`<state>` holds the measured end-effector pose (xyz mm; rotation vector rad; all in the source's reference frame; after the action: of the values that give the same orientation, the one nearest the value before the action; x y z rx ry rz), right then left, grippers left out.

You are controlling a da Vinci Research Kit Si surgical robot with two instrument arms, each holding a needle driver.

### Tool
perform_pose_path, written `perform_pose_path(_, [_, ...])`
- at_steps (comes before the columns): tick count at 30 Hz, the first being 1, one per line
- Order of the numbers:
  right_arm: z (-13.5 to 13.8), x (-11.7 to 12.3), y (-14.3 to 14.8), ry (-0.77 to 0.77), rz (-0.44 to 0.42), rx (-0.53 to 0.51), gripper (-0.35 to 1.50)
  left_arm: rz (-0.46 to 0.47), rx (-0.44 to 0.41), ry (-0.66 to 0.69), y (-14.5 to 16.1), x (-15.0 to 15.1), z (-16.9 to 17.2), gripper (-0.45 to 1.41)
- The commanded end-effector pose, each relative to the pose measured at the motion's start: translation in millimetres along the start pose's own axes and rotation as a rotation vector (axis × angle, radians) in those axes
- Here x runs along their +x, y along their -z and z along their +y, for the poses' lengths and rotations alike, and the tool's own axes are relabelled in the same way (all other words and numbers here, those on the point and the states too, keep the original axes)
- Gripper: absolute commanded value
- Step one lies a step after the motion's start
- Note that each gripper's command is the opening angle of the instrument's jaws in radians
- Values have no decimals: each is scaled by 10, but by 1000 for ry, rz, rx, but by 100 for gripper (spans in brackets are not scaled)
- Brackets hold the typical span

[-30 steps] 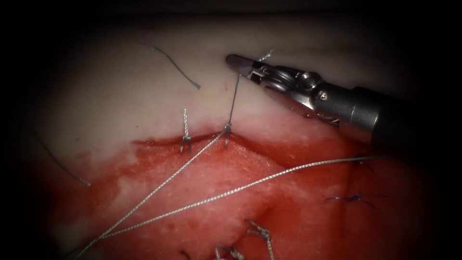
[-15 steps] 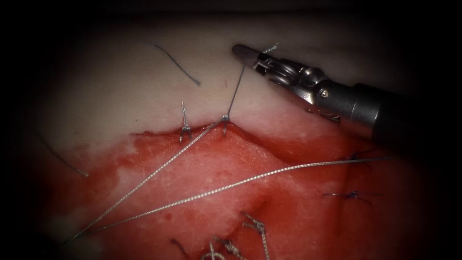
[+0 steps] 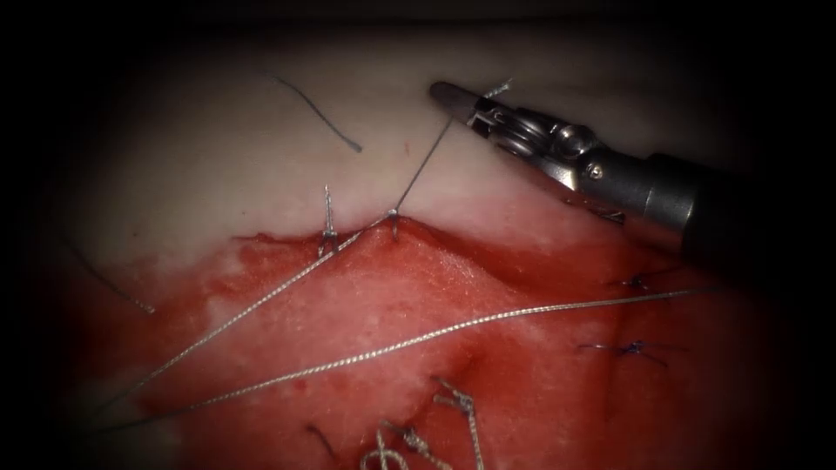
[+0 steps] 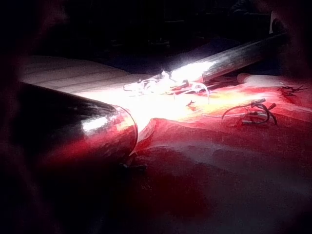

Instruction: Wound Closure

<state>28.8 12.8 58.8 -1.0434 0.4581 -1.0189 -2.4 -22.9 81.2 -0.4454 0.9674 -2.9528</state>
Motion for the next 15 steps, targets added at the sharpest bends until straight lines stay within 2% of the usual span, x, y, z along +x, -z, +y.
perform_pose_path(1, [11, -11, -7, -1, -11, -4, -35, 6, 6, 2, 11, 1, -8, -45])
perform_pose_path(4, [11, -10, -3, 7, -24, -20, -35, -19, 35, -23, 15, 1, -18, -45])
perform_pose_path(5, [13, -7, -1, 55, -28, -44, -35, -23, 44, -13, 20, 0, -24, -45])
perform_pose_path(6, [16, -5, 2, 138, -40, -73, -21, -24, 46, 61, 30, -2, -34, -45])
perform_pose_path(8, [24, 1, 15, 212, -82, -140, 19, 44, -8, 140, 49, -6, -51, -45])
perform_pose_path(10, [34, 5, 26, 222, -110, -171, 27, 131, -79, 212, 73, -11, -73, -45])
perform_pose_path(13, [57, 3, 45, 286, -115, -172, 76, 222, -167, 339, 110, -19, -107, -45])
perform_pose_path(14, [68, 1, 53, 290, -108, -169, 98, 260, -198, 354, 121, -22, -117, -45])
perform_pose_path(15, [76, -1, 58, 298, -104, -166, 108, 290, -230, 385, 132, -25, -126, -45])
